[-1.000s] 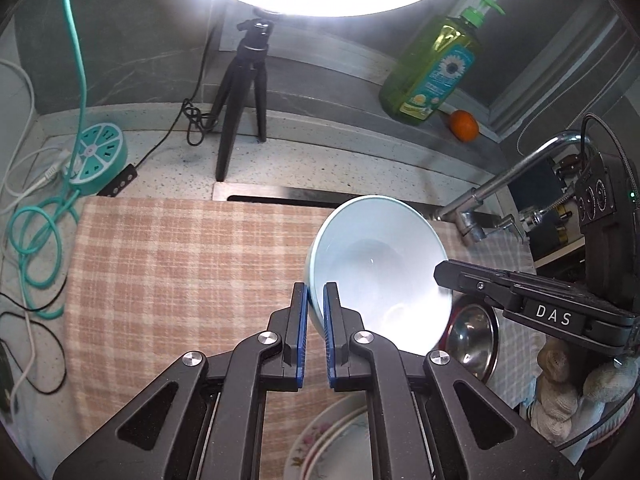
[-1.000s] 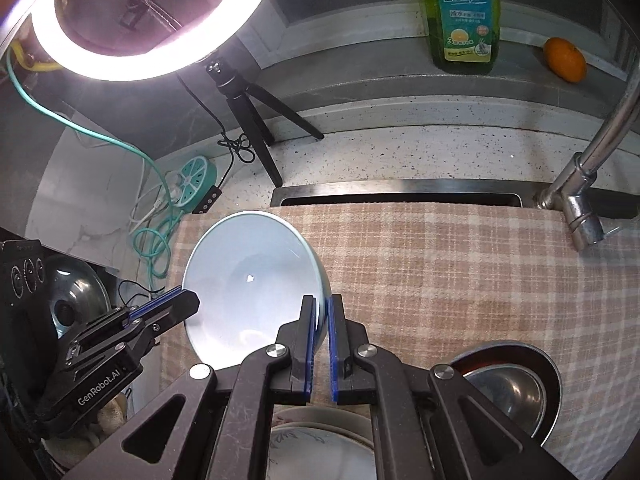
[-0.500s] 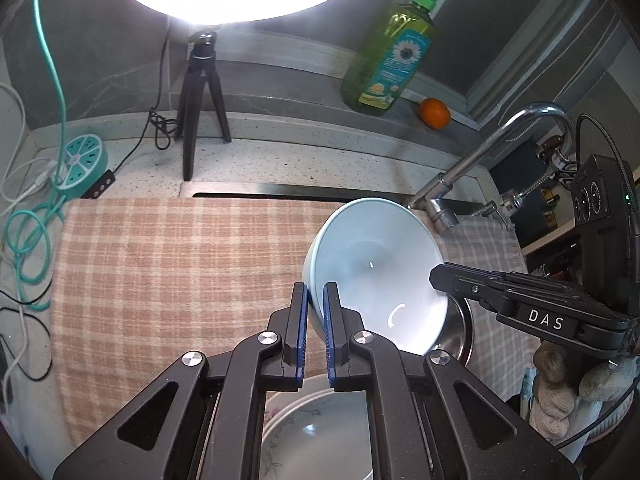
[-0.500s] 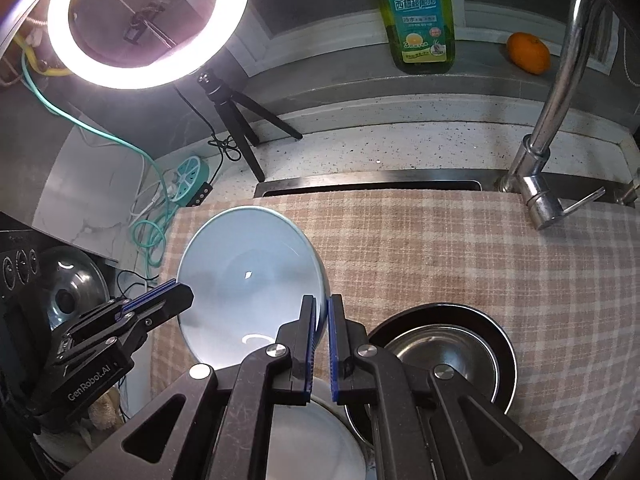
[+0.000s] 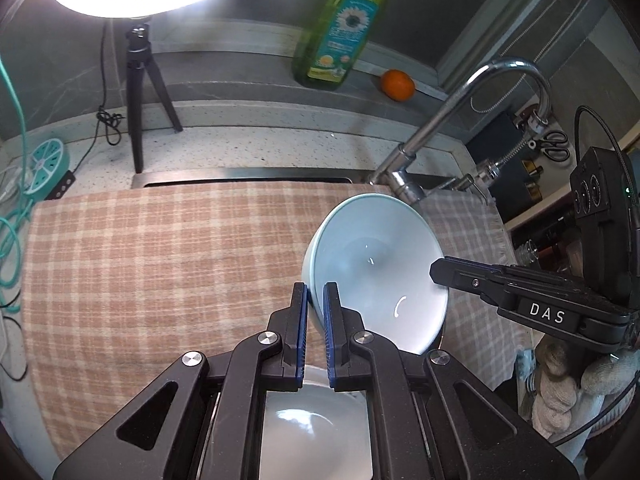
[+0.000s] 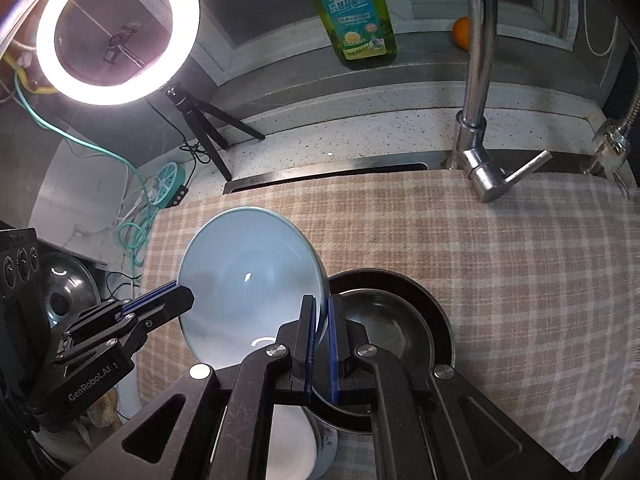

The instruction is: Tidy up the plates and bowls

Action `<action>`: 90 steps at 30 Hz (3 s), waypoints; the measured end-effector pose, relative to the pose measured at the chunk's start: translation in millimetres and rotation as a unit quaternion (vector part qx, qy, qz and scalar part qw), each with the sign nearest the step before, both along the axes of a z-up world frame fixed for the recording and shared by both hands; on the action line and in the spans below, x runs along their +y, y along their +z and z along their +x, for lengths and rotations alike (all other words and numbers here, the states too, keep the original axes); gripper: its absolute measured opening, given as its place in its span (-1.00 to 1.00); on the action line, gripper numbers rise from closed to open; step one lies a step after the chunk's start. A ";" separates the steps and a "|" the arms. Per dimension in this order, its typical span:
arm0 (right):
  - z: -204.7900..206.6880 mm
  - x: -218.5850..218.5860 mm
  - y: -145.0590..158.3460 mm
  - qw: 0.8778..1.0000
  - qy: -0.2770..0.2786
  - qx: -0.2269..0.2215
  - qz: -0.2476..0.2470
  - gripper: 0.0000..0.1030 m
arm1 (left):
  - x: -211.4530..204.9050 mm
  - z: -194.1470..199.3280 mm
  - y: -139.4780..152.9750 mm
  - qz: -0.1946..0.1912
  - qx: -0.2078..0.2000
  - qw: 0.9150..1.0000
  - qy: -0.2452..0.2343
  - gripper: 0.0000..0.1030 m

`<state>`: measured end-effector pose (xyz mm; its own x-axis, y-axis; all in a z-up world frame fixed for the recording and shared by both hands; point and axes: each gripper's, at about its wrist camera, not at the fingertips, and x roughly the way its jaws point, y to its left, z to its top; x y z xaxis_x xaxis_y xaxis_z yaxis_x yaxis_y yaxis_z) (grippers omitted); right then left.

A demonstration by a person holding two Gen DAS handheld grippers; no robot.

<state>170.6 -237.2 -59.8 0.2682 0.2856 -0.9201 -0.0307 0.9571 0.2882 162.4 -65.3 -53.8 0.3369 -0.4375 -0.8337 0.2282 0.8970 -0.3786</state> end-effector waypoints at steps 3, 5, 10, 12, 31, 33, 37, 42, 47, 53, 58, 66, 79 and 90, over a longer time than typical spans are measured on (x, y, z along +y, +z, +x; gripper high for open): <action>-4.9 -9.4 -3.2 1.000 -0.005 0.004 -0.003 -0.89 | -10.2 -2.6 -3.4 0.000 0.004 1.000 -0.008 -0.88; -7.4 -15.3 -5.7 1.000 -0.008 0.007 -0.005 -0.90 | -15.0 -4.5 -5.4 -0.001 0.006 1.000 -0.012 -0.88; -13.3 -24.6 -13.5 1.000 -0.014 0.015 -0.011 -0.89 | -26.7 -8.0 -12.4 -0.001 0.014 1.000 -0.018 -0.88; -15.4 -28.0 -17.2 1.000 -0.016 0.019 -0.012 -0.89 | -29.7 -9.8 -14.9 -0.001 0.017 1.000 -0.021 -0.88; -24.0 -46.6 -27.6 0.999 -0.030 0.027 -0.017 -0.89 | -48.8 -13.8 -23.3 -0.001 0.026 0.999 -0.034 -0.88; -24.1 -48.2 -28.9 0.999 -0.031 0.028 -0.017 -0.89 | -50.7 -13.7 -25.4 -0.001 0.028 0.999 -0.036 -0.88; -24.8 -50.1 -32.0 0.999 -0.032 0.033 -0.018 -0.89 | -52.4 -14.0 -31.5 -0.001 0.037 0.999 -0.037 -0.88; -25.8 -49.9 -37.5 0.999 -0.030 0.040 -0.019 -0.89 | -52.9 -14.5 -38.3 0.000 0.047 0.998 -0.038 -0.88; -25.4 -49.6 -43.3 0.998 -0.029 0.048 -0.018 -0.90 | -54.0 -14.6 -43.9 0.002 0.055 0.998 -0.040 -0.88; -25.6 -49.0 -47.0 0.998 -0.027 0.055 -0.015 -0.90 | -54.7 -13.5 -53.0 0.006 0.071 0.997 -0.042 -0.88; -26.1 -49.3 -49.9 0.998 -0.025 0.058 -0.012 -0.90 | -55.8 -13.1 -54.6 0.010 0.073 0.996 -0.046 -0.88; -26.1 -44.7 -47.0 0.999 -0.006 0.047 -0.025 -0.84 | -53.9 -10.1 -54.9 0.010 0.076 0.996 -0.047 -0.88; -43.3 -55.2 -18.8 0.999 -0.013 -0.029 -0.027 -0.67 | -42.8 -29.8 -21.8 0.044 -0.013 0.998 -0.032 -0.87; -79.2 -61.8 -1.0 0.992 -0.036 -0.115 -0.047 -0.34 | -35.8 -61.1 1.2 0.051 -0.090 0.995 0.005 -0.76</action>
<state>91.4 -299.0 -60.8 0.4914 0.1740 -0.8533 -0.0152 0.9814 0.1913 101.4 -101.1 -52.7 0.4883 -0.3502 -0.7993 0.2756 0.9309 -0.2395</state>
